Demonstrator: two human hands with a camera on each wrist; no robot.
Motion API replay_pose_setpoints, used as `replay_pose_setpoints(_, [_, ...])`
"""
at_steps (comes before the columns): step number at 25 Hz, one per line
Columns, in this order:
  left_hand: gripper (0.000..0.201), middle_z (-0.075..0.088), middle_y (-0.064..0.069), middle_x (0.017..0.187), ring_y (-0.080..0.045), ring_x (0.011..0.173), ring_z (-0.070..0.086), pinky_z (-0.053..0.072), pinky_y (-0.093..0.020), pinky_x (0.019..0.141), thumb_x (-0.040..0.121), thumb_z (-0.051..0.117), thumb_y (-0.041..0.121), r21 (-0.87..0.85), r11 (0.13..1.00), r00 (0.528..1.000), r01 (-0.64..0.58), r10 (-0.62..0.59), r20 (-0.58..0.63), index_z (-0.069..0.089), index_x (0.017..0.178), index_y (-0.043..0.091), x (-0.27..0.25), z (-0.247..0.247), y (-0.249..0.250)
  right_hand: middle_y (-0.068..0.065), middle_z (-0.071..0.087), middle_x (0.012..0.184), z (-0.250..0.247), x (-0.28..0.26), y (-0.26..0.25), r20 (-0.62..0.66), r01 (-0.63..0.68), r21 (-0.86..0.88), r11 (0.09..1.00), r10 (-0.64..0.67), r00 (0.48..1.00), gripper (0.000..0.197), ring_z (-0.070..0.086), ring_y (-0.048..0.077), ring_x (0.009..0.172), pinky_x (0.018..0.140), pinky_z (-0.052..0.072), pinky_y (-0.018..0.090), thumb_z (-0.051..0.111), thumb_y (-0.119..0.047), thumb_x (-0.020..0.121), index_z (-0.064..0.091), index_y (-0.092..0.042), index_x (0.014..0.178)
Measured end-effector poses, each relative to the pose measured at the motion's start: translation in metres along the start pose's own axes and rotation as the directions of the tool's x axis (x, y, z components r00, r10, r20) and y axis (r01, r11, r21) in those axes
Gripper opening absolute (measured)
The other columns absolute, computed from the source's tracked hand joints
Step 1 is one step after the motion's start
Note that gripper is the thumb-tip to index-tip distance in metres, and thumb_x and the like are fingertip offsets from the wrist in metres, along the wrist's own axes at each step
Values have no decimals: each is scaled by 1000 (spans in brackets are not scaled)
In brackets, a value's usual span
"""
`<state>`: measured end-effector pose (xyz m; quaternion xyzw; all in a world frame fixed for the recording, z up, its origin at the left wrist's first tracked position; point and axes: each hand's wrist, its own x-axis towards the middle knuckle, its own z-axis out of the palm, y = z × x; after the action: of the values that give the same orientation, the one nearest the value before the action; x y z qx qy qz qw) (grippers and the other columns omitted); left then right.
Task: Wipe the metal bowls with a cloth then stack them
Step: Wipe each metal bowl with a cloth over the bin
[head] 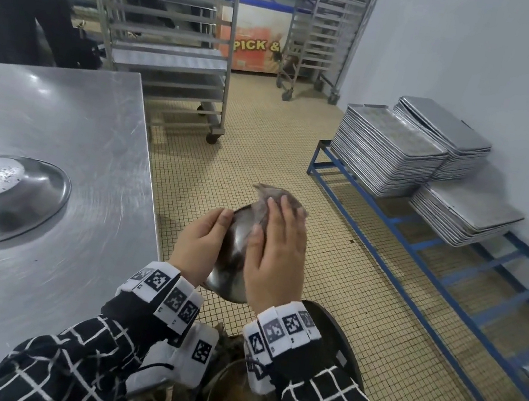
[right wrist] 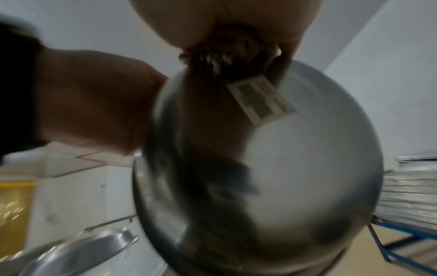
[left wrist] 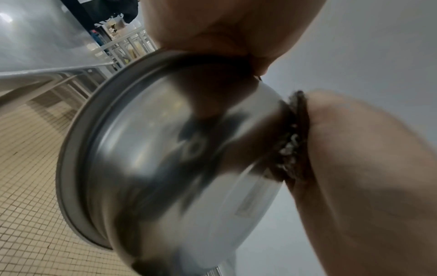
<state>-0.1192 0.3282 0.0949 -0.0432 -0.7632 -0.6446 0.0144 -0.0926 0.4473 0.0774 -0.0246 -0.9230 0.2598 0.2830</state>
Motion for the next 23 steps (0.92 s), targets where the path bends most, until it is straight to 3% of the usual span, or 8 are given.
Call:
replay_pose_setpoints(2, [32, 68, -11, 87, -30, 86, 62, 52, -45, 85, 99, 42, 35, -27, 1000, 1000, 14, -14, -1, 64, 90, 14, 2, -4, -3, 0, 45, 142, -3, 8, 9, -61, -205, 254, 945, 227, 972, 48, 38, 20, 134, 110, 35, 38, 21, -40, 100, 43, -20, 138])
replay_pose_setpoints(5, [34, 67, -6, 84, -24, 83, 63, 51, -38, 82, 99, 40, 37, -79, 996, 999, 47, -48, -16, 65, 89, 18, 3, -9, -10, -4, 57, 113, -7, 4, 31, 157, -530, 683, 502, 608, 778, 31, 58, 16, 102, 81, 52, 30, 26, -38, 102, 53, -33, 117])
replay_pose_setpoints(7, [32, 65, 3, 78, -13, 76, 60, 47, -30, 77, 100, 39, 35, -102, 993, 997, 61, -65, -39, 64, 86, 21, 3, -11, -15, 0, 57, 117, -1, -9, 50, 324, -626, 717, 308, 648, 689, 33, 57, 15, 102, 86, 51, 34, 29, -42, 101, 55, -32, 118])
replay_pose_setpoints(9, [30, 63, 5, 78, -11, 74, 57, 45, -30, 78, 100, 40, 34, -87, 994, 997, 66, -70, -42, 63, 88, 20, 5, -13, -24, 1, 62, 117, 3, -18, 61, 360, -650, 717, 252, 665, 655, 32, 58, 20, 107, 96, 48, 44, 36, -52, 97, 60, -35, 109])
replay_pose_setpoints(13, [19, 62, 5, 95, -12, 86, 58, 47, -33, 83, 100, 40, 26, 5, 999, 998, 47, -47, 32, 59, 103, 22, 5, -19, -35, -4, 63, 95, -21, -6, 60, 275, -639, 559, 528, 609, 744, 38, 60, 14, 89, 71, 48, 30, 30, -58, 93, 58, -32, 96])
replay_pose_setpoints(18, [20, 65, 7, 98, -13, 94, 60, 48, -29, 83, 98, 44, 32, 135, 990, 960, -39, 0, 279, 62, 105, 28, 0, -16, -25, -14, 58, 91, -45, 23, 52, 413, -307, 293, 906, 169, 895, 29, 56, 0, 82, 60, 41, 7, 35, -39, 99, 56, -23, 111])
replay_pose_setpoints(21, [25, 65, -3, 86, -18, 84, 59, 47, -29, 79, 98, 45, 32, 198, 979, 962, -44, -11, 271, 64, 91, 18, 0, -12, -21, -10, 59, 97, -40, 28, 39, 324, -11, 197, 980, -54, 945, 29, 55, 6, 86, 75, 45, 17, 38, -33, 99, 58, -17, 114])
replay_pose_setpoints(23, [25, 64, -4, 84, -15, 79, 57, 43, -25, 73, 99, 44, 30, 170, 985, 982, -5, -27, 188, 63, 88, 18, 1, -11, -20, -13, 54, 95, -37, 24, 28, 168, 73, 162, 984, -101, 981, 28, 51, 2, 79, 70, 47, 17, 39, -31, 99, 52, -17, 120])
